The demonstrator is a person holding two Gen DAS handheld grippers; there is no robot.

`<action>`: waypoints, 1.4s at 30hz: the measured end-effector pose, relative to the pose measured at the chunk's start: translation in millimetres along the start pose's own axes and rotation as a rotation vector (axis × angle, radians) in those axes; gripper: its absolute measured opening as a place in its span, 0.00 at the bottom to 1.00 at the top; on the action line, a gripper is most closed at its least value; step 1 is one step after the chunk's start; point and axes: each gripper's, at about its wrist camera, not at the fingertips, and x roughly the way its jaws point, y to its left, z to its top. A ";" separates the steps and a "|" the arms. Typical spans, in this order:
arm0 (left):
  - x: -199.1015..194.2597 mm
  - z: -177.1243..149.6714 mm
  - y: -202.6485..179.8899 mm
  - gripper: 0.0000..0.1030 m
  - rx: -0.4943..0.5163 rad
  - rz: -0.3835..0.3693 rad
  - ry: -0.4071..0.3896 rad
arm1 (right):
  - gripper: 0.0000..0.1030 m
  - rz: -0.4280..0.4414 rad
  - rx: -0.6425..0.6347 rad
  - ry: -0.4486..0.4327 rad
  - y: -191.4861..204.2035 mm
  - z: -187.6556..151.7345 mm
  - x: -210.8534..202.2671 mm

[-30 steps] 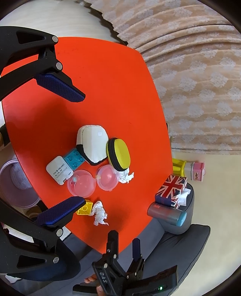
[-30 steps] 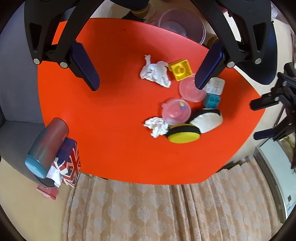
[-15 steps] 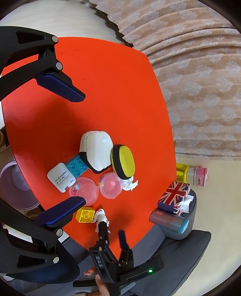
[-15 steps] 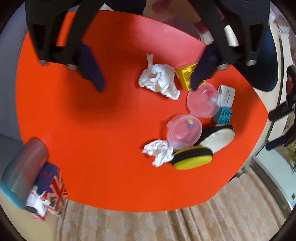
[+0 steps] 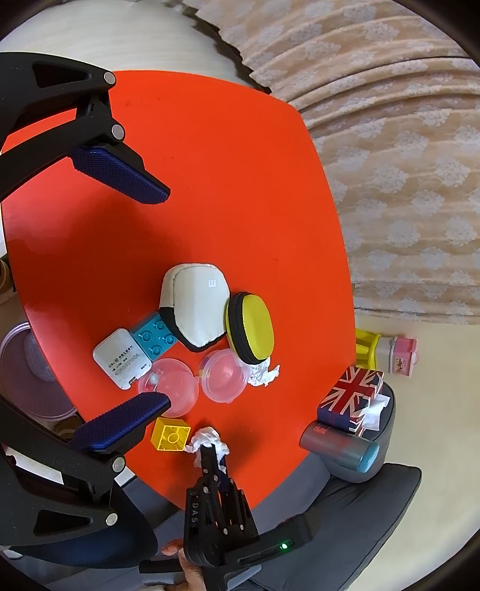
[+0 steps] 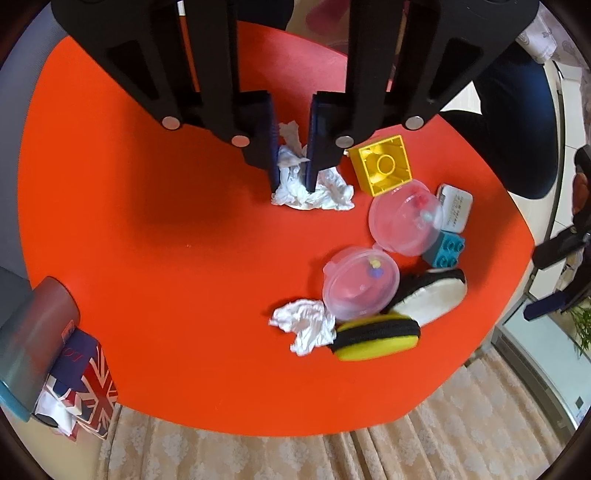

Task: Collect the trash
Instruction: 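Lift the tissue with the right gripper while the left gripper grasps the white-black case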

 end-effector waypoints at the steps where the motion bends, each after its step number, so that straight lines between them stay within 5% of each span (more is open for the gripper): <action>1: 0.0 -0.1 -0.1 0.95 0.000 0.000 0.001 | 0.11 -0.002 0.001 -0.006 -0.1 0.2 -2.6; 18: 38.9 23.4 3.5 0.95 0.011 -0.006 0.076 | 0.10 0.029 0.019 -0.105 7.1 17.6 -52.9; 28: 86.9 25.8 7.1 0.95 -0.037 -0.050 0.219 | 0.10 0.029 0.024 -0.112 7.3 14.1 -56.9; 38: 107.9 25.8 12.3 0.94 -0.073 -0.058 0.251 | 0.10 0.031 0.031 -0.109 3.1 15.2 -54.3; 42: 107.0 25.2 13.7 0.75 -0.056 -0.070 0.249 | 0.10 0.032 0.034 -0.107 2.8 14.8 -52.3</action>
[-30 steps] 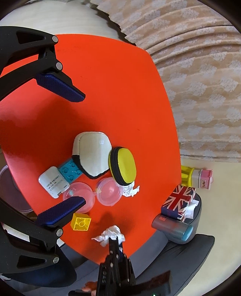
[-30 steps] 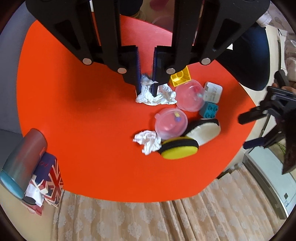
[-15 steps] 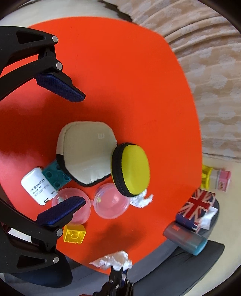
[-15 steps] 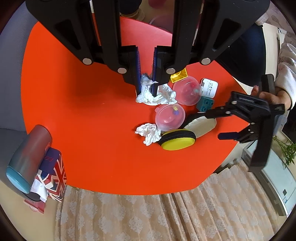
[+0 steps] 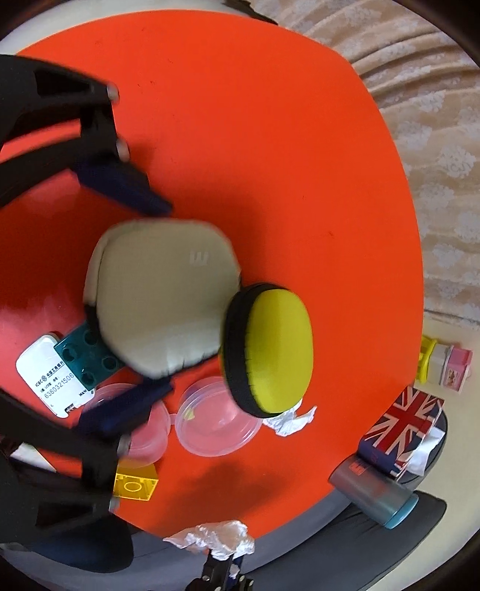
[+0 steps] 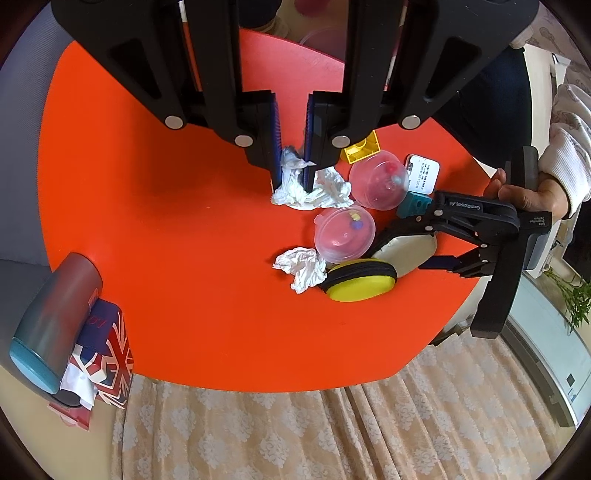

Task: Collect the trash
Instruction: 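Lift the tissue with the right gripper while the left gripper grasps the white-black case, then carry the tissue over the floor bin and open the right gripper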

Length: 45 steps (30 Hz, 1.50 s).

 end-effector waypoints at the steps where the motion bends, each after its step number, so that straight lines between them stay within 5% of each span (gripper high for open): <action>1: 0.4 0.6 -0.4 0.75 0.001 0.000 -0.006 | 0.10 0.000 0.000 0.001 0.2 -0.2 1.0; 25: -94.2 -46.4 -20.8 0.72 0.075 0.016 -0.230 | 0.10 0.005 -0.042 -0.077 32.9 -15.5 -31.2; 45: -136.6 -140.1 -64.9 0.72 0.119 -0.037 -0.306 | 0.10 0.065 -0.122 -0.077 93.7 -100.1 -52.1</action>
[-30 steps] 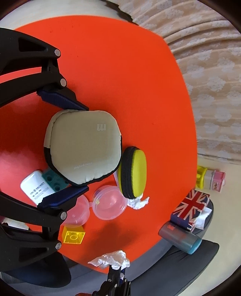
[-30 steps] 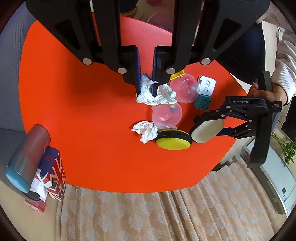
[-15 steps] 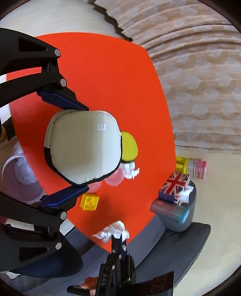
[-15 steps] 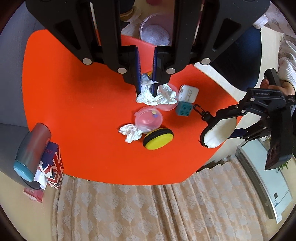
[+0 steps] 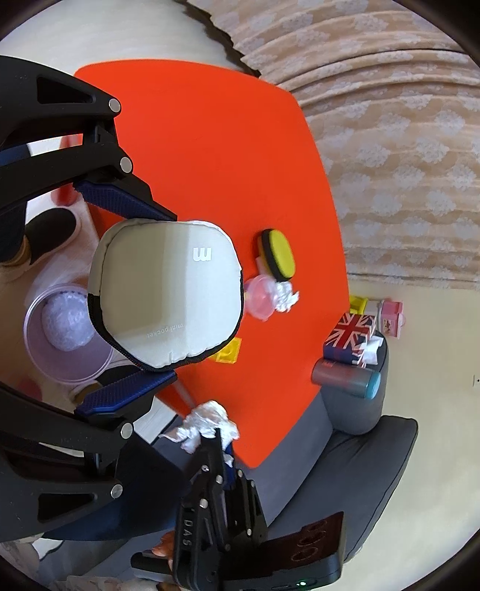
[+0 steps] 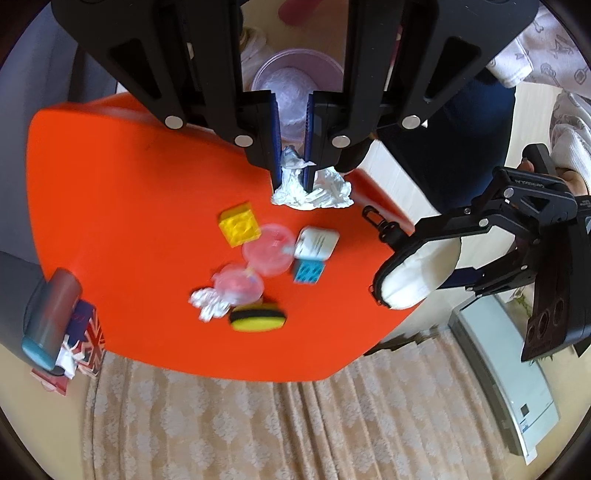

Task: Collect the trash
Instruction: 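Carry the tissue over the floor bin and open the right gripper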

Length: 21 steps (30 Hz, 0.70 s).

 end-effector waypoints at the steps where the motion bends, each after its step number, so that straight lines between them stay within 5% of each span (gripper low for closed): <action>1: -0.3 -4.6 -1.1 0.72 -0.001 -0.001 0.002 | 0.10 0.005 0.001 0.008 2.8 -6.0 2.0; 12: 0.2 -38.8 -8.5 0.72 -0.016 -0.017 0.019 | 0.14 0.057 -0.007 0.112 19.8 -51.5 39.4; 13: 0.7 -40.6 -8.5 0.72 -0.017 -0.018 0.021 | 0.19 0.060 -0.005 0.116 20.2 -53.4 41.9; 16: 1.5 -46.1 -9.7 0.72 -0.021 -0.024 0.030 | 0.65 0.076 0.012 0.109 19.4 -54.3 42.6; 21: 2.0 -49.3 -12.5 0.72 -0.018 -0.033 0.038 | 0.87 0.066 0.023 0.091 17.1 -50.4 37.6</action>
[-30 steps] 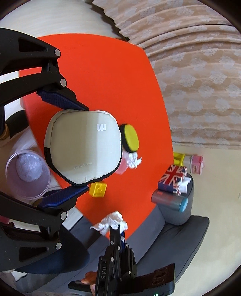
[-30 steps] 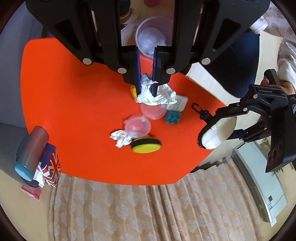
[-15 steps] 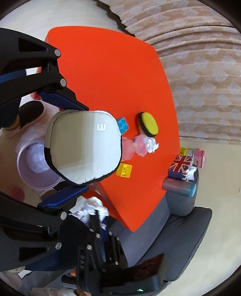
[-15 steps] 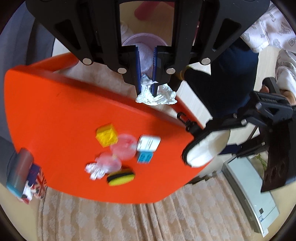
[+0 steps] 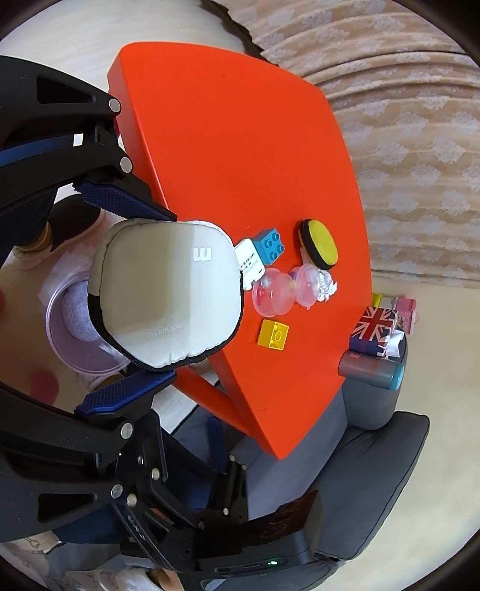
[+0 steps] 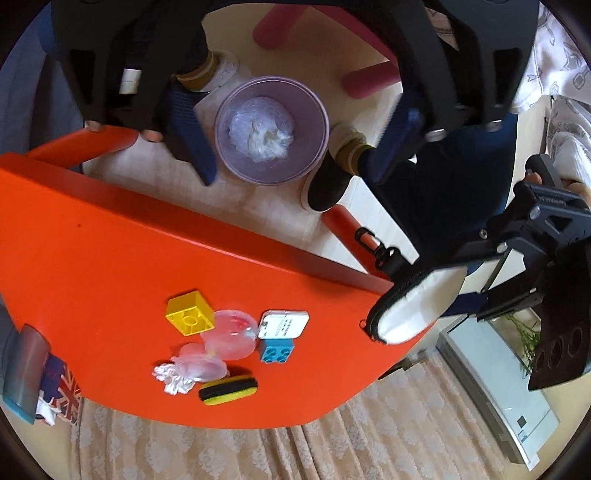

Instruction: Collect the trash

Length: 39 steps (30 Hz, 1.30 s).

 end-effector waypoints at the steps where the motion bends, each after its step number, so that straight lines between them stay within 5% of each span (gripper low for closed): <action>1: 0.1 -0.7 -1.1 0.72 0.004 -0.004 0.004 | 0.89 -0.006 0.004 -0.010 -1.0 1.2 -2.8; 18: 18.1 -7.0 -28.9 0.72 0.066 -0.060 0.072 | 0.94 -0.121 0.072 -0.137 -21.2 1.3 -54.6; 23: 19.5 -4.9 -33.5 0.91 0.057 -0.064 0.057 | 0.94 -0.133 0.082 -0.146 -26.6 0.0 -60.5; 39: 17.3 4.5 -19.7 0.93 0.016 0.000 0.036 | 0.94 -0.129 0.081 -0.137 -26.2 2.2 -54.7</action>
